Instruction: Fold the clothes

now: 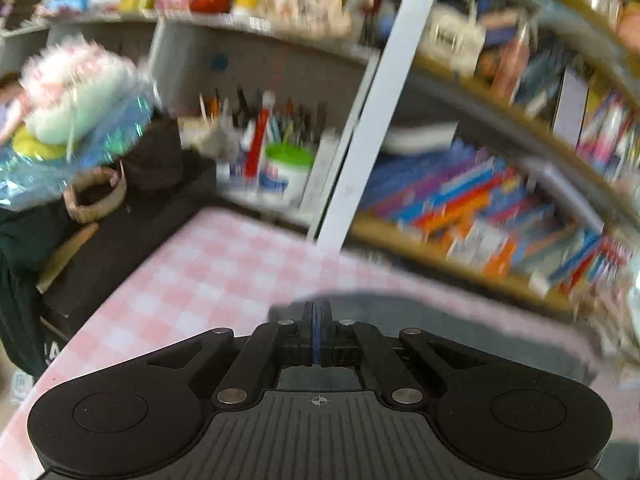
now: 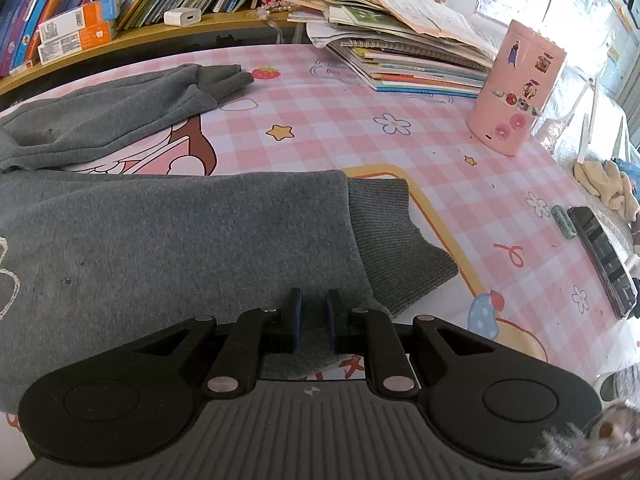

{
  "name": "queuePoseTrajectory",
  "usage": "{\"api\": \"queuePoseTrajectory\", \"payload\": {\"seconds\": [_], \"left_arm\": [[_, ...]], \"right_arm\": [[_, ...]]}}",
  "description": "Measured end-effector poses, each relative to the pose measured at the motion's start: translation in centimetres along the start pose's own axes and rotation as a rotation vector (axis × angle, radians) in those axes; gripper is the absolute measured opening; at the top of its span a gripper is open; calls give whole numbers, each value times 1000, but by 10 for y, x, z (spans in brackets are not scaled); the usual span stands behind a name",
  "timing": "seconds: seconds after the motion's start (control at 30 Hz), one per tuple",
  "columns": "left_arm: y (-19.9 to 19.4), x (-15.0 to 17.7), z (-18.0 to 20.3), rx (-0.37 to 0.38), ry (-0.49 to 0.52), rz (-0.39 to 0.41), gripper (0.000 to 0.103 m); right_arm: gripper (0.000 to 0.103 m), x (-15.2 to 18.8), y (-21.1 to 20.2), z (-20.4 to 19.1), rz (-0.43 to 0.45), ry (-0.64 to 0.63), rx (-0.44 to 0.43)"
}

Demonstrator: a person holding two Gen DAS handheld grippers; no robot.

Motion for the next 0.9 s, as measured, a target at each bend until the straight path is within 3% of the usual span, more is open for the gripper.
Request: {"api": "queuePoseTrajectory", "payload": {"seconds": [0.03,0.13,0.17,0.33,0.6,0.67,0.7,0.8,0.9], "left_arm": [[7,4,0,8,9,-35,2],[26,20,2,21,25,-123,32],[31,25,3,18,22,-139,33],[51,45,4,-17,23,-191,31],[53,53,17,17,89,-214,28],[53,53,13,17,58,-211,19],[52,52,12,21,40,-206,3],[45,49,11,57,1,-183,0],[40,49,22,116,24,-170,1]], "right_arm": [[13,0,0,0,1,0,0],[13,0,0,0,1,3,-2],[13,0,0,1,2,5,-4],[13,3,-1,3,10,19,-21],[13,5,-1,5,20,34,-27],[13,5,-2,5,22,36,-27],[13,5,-2,5,23,37,-28],[13,5,-2,6,25,40,-29],[13,5,-2,5,27,43,-26]]}}
Point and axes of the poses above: each gripper's, at about its wrist camera, not at the fingertips, and y roughly the way its jaws point, z to its right, x to its underside, the point moved 1 cm from there along y, roughly the way its jaws point, and after that the axes turned 1 degree about y, right-handed, at the moved point
